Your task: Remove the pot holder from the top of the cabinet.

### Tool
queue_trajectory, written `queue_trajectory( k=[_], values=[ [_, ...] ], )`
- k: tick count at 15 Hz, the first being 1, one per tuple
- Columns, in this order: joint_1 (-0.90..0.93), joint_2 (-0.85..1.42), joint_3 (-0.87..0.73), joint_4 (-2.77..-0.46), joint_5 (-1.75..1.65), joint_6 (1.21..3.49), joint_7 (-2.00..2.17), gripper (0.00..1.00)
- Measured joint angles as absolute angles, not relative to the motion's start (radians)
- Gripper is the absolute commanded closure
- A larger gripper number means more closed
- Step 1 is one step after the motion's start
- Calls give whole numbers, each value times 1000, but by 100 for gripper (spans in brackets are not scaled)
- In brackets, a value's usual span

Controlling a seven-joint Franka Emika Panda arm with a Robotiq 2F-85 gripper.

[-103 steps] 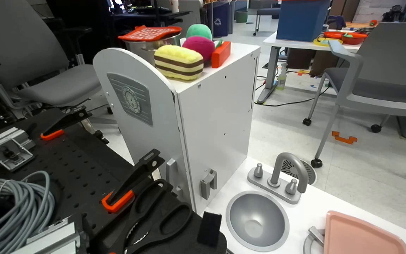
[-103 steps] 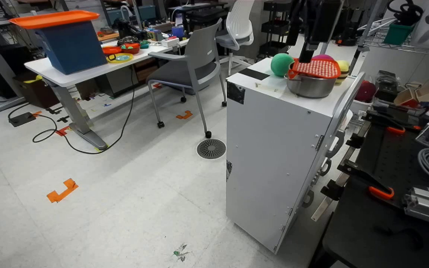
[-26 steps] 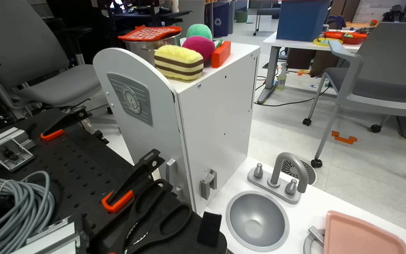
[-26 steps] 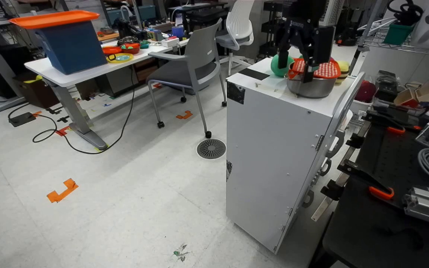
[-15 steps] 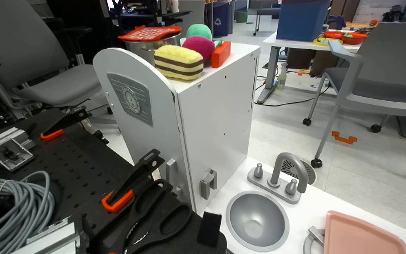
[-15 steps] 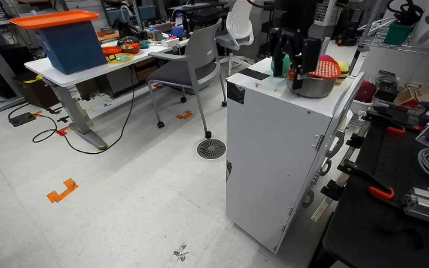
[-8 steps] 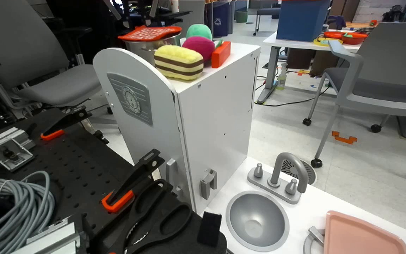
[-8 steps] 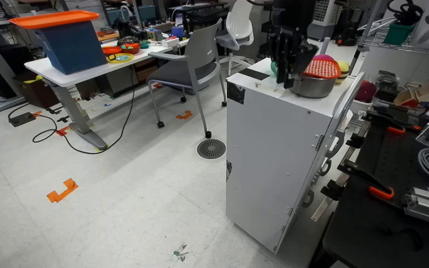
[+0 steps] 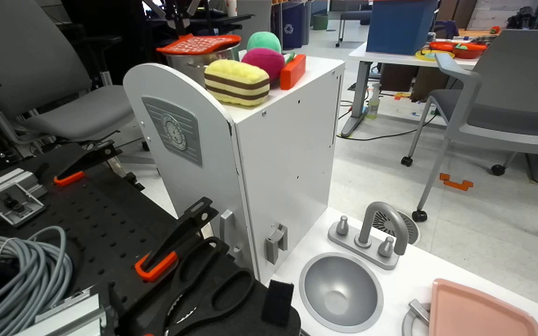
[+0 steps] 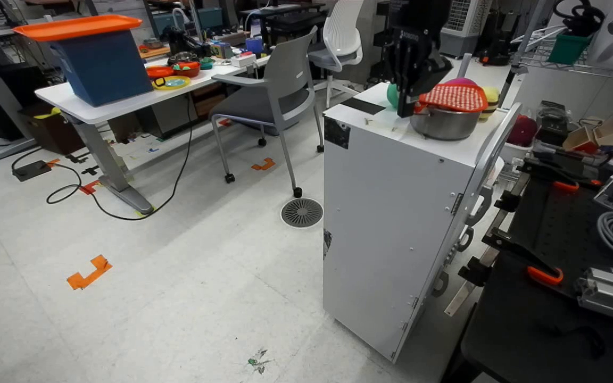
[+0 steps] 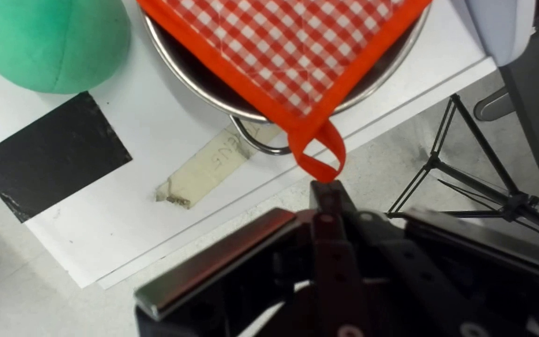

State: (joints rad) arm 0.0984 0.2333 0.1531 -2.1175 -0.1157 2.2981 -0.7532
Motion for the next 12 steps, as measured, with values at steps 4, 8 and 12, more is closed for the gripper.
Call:
queue_trajectory(
  k=[4, 8, 12],
  values=[
    [99, 213, 154, -2122, -124, 2298, -753, 45],
    [99, 199, 154, -2128, -134, 2298, -753, 15],
    [99, 191, 154, -2131, -135, 2298, -753, 0]
  ],
)
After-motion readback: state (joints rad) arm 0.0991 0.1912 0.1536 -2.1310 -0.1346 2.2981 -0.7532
